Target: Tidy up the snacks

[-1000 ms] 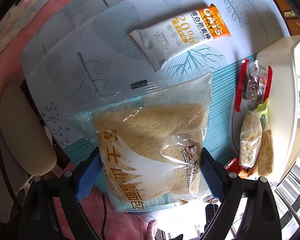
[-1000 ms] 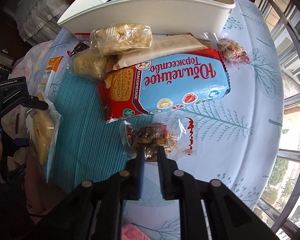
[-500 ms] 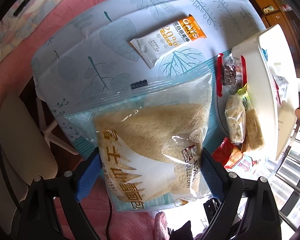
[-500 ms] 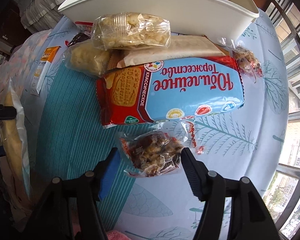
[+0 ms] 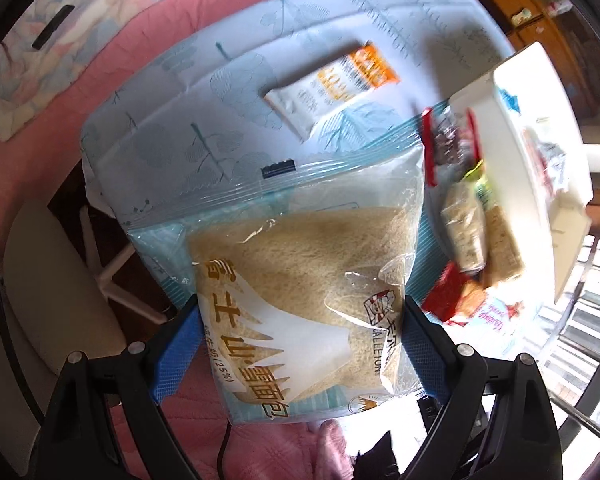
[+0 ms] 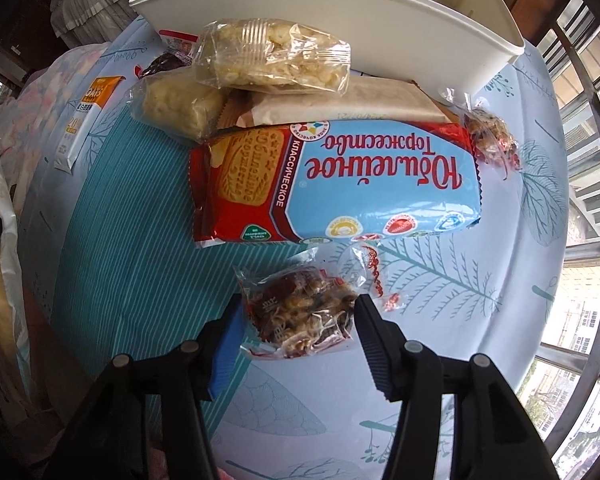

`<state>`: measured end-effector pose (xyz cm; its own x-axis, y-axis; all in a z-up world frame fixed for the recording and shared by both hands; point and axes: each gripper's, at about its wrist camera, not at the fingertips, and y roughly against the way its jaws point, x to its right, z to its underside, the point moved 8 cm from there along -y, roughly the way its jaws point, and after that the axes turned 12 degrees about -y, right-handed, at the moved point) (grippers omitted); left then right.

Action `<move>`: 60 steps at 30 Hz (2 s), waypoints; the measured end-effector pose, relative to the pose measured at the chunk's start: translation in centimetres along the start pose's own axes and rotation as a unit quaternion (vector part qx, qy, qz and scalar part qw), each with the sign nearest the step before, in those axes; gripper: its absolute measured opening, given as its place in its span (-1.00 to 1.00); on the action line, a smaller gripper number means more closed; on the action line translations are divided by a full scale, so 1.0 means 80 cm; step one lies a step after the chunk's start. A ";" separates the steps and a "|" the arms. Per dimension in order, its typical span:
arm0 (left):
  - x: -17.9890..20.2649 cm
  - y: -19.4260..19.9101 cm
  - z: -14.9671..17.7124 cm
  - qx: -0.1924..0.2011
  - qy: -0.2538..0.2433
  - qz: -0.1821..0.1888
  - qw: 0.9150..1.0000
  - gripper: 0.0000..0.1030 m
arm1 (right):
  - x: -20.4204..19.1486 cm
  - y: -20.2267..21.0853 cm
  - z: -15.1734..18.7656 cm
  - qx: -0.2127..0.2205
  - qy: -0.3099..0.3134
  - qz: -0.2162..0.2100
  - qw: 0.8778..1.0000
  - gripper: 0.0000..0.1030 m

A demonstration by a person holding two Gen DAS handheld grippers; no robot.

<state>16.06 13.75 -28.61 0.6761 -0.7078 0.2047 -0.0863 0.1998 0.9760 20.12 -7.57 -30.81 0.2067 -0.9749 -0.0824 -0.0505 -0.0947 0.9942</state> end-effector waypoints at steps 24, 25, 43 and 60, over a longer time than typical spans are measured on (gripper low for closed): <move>0.121 0.104 -0.092 0.150 -0.166 0.032 0.974 0.77 | 0.068 0.107 -0.050 0.081 -0.088 -0.028 0.992 -0.02; 0.129 0.106 -0.097 0.157 -0.174 0.035 0.971 0.77 | 0.069 0.114 -0.055 0.091 -0.093 -0.027 0.991 -0.02; 0.236 0.130 -0.173 0.254 -0.301 0.096 0.914 0.77 | 0.087 0.202 -0.149 0.271 -0.117 -0.013 0.955 -0.02; 0.308 0.084 -0.189 0.252 -0.404 0.092 0.875 0.80 | 0.062 0.186 -0.204 0.345 -0.062 -0.001 0.937 0.00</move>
<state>43.24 7.89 -18.13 -0.1036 -0.9834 0.1492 -0.5882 0.1815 0.7881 36.33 -10.57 -15.34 0.0942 -0.9866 -0.1333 -0.6781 -0.1616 0.7170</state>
